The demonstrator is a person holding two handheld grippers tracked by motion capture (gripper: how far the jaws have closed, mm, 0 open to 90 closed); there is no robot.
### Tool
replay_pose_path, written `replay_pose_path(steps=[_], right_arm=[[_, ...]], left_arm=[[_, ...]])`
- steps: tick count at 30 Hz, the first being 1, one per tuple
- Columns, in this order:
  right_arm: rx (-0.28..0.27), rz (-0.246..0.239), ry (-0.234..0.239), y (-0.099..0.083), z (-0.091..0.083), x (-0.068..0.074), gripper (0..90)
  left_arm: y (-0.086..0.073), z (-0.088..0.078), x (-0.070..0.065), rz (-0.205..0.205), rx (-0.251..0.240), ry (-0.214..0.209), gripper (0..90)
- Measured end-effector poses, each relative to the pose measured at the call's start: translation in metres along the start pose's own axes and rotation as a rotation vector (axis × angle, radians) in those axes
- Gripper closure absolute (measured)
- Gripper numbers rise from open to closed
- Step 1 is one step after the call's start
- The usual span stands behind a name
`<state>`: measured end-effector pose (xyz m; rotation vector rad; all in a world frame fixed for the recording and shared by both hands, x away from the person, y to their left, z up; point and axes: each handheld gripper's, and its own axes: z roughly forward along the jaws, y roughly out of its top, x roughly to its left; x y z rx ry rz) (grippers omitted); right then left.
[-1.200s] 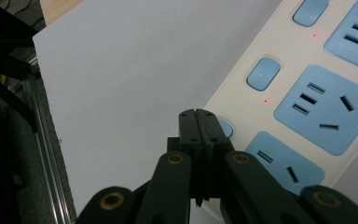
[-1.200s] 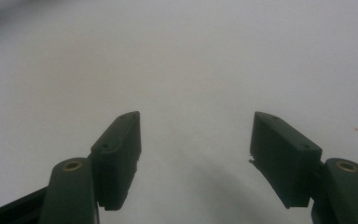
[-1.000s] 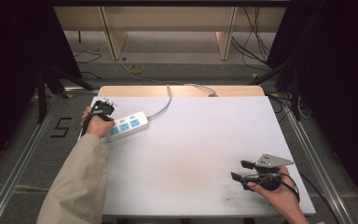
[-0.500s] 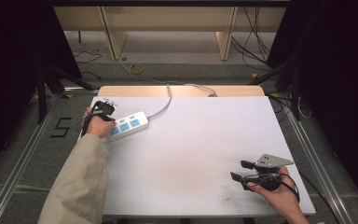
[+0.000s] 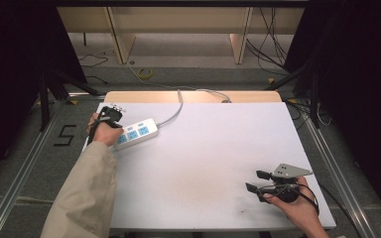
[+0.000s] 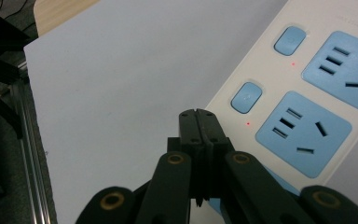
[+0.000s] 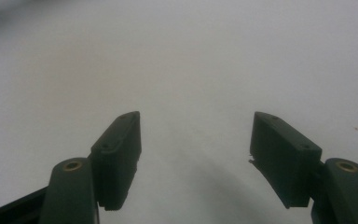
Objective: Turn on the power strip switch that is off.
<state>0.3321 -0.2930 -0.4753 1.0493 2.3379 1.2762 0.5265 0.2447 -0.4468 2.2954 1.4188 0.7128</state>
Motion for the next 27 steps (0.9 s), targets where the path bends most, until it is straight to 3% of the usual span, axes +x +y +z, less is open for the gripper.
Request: replay_pose_path(steps=[16, 19, 27], right_arm=[[0.001, 0.001, 0.001, 0.0001, 0.0002, 0.0007, 34.7], [0.002, 0.001, 0.000, 0.0001, 0.0003, 0.0006, 34.7], [0.000, -0.002, 0.002, 0.0001, 0.0001, 0.0007, 34.7]], left_arm=[[-0.0012, 0.0002, 0.0004, -0.013, 0.009, -0.028, 90.0], [-0.0008, 0.0006, -0.0009, 0.010, 0.015, -0.016, 90.0], [-0.0015, 0.0019, -0.0007, -0.003, 0.013, -0.020, 90.0]])
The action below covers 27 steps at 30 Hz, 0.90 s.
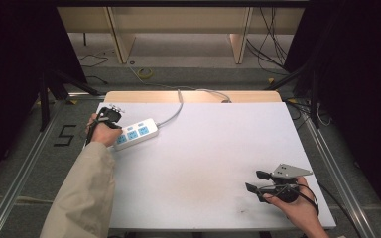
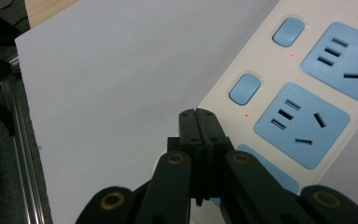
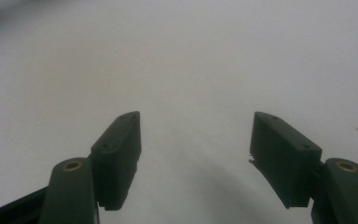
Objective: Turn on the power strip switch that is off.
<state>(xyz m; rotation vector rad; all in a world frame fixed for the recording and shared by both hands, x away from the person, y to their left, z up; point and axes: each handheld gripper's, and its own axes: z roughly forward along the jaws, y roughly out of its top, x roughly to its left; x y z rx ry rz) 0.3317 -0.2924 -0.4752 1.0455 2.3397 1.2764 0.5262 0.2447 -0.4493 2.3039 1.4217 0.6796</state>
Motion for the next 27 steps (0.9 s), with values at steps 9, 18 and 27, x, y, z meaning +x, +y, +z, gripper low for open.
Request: replay_pose_path(steps=[9, 18, 27], right_arm=[[-0.004, -0.001, 0.001, 0.0001, -0.0004, 0.0002, 34.7], [-0.002, -0.003, 0.003, 0.0000, -0.0001, 0.0002, 34.7], [-0.003, -0.002, 0.003, 0.0004, 0.0002, 0.0006, 34.7]], left_arm=[[-0.0006, 0.0011, 0.0001, -0.003, -0.001, -0.004, 90.0], [-0.0005, 0.0020, -0.0028, 0.017, 0.003, 0.013, 90.0], [-0.0029, 0.0016, -0.0024, 0.002, -0.013, 0.011, 90.0]])
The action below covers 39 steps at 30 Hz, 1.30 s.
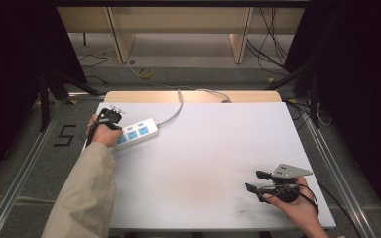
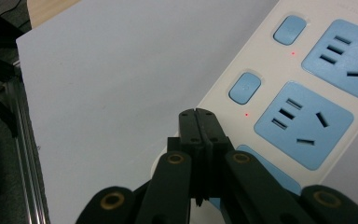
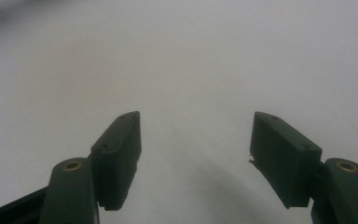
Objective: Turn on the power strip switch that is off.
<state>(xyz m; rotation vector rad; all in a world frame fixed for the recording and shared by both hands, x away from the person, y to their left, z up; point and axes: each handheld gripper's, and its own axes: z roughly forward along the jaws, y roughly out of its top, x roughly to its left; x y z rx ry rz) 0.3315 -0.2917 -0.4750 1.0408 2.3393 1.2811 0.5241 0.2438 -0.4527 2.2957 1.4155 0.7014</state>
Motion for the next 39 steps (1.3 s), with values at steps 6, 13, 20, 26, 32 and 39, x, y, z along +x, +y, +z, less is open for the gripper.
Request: replay_pose_path(steps=[6, 13, 20, 26, 32, 39], right_arm=[[-0.001, 0.001, -0.001, 0.000, 0.000, 0.000, 34.7], [-0.003, 0.005, -0.001, 0.000, 0.000, -0.001, 34.7], [0.000, 0.004, -0.003, 0.000, 0.000, 0.000, 34.7], [0.002, 0.009, -0.003, 0.000, 0.000, 0.000, 34.7], [0.000, 0.013, -0.003, 0.000, 0.001, -0.001, 34.7], [-0.001, 0.014, -0.003, 0.000, 0.001, -0.001, 34.6]], left_arm=[[0.000, 0.000, -0.001, 0.013, -0.001, 0.003, 90.0], [-0.005, -0.005, 0.001, -0.004, -0.045, -0.001, 83.6], [-0.006, -0.026, -0.003, -0.029, -0.133, -0.039, 69.9], [-0.010, -0.045, -0.017, -0.059, -0.205, -0.096, 49.7], [-0.025, -0.062, -0.042, -0.046, -0.244, -0.150, 35.7], [-0.047, -0.078, -0.082, 0.006, -0.348, -0.230, 29.5]])
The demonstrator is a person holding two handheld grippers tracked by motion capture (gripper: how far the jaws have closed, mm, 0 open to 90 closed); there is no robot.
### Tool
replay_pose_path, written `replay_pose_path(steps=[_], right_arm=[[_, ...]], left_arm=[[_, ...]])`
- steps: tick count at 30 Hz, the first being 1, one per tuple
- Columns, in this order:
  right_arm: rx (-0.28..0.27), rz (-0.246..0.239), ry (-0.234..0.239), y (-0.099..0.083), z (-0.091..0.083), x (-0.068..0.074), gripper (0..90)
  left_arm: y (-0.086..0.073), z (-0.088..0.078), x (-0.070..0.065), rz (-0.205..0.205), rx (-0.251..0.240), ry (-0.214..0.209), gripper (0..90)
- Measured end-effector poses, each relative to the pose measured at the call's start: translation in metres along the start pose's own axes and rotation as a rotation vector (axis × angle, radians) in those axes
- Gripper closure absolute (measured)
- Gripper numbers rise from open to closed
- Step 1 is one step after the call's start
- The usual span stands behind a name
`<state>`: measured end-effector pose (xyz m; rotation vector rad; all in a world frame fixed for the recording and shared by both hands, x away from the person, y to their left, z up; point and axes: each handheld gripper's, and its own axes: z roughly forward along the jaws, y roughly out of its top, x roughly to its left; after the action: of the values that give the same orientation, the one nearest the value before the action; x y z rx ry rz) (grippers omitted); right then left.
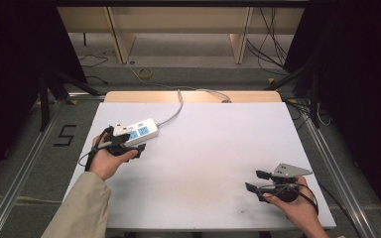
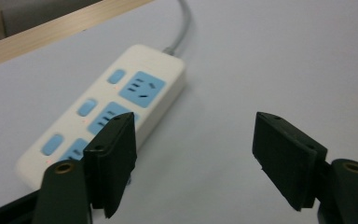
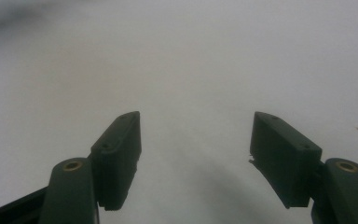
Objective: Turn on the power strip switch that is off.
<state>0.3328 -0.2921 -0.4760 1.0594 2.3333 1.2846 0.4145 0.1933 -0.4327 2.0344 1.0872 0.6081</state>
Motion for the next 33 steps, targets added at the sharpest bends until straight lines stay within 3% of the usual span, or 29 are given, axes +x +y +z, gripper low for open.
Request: replay_pose_path(steps=[6, 10, 13, 22, 33], right_arm=[[0.001, 0.000, 0.000, 0.000, 0.000, 0.000, 34.7], [0.003, 0.000, 0.000, 0.000, 0.000, 0.000, 34.6], [0.002, -0.001, 0.001, 0.000, 0.000, 0.000, 34.6], [0.003, -0.002, 0.004, 0.000, 0.000, 0.000, 34.5], [-0.004, 0.003, 0.005, 0.000, 0.000, 0.000, 34.5]], left_arm=[[-0.017, -0.006, -0.031, 0.036, -0.047, -0.065, 26.8], [-0.031, -0.005, -0.044, 0.071, -0.040, -0.089, 25.6], [-0.041, -0.007, -0.048, 0.091, -0.031, -0.084, 24.4], [-0.064, -0.016, -0.053, 0.097, -0.019, -0.063, 22.6], [-0.068, -0.017, -0.058, 0.107, -0.006, -0.053, 21.4]])
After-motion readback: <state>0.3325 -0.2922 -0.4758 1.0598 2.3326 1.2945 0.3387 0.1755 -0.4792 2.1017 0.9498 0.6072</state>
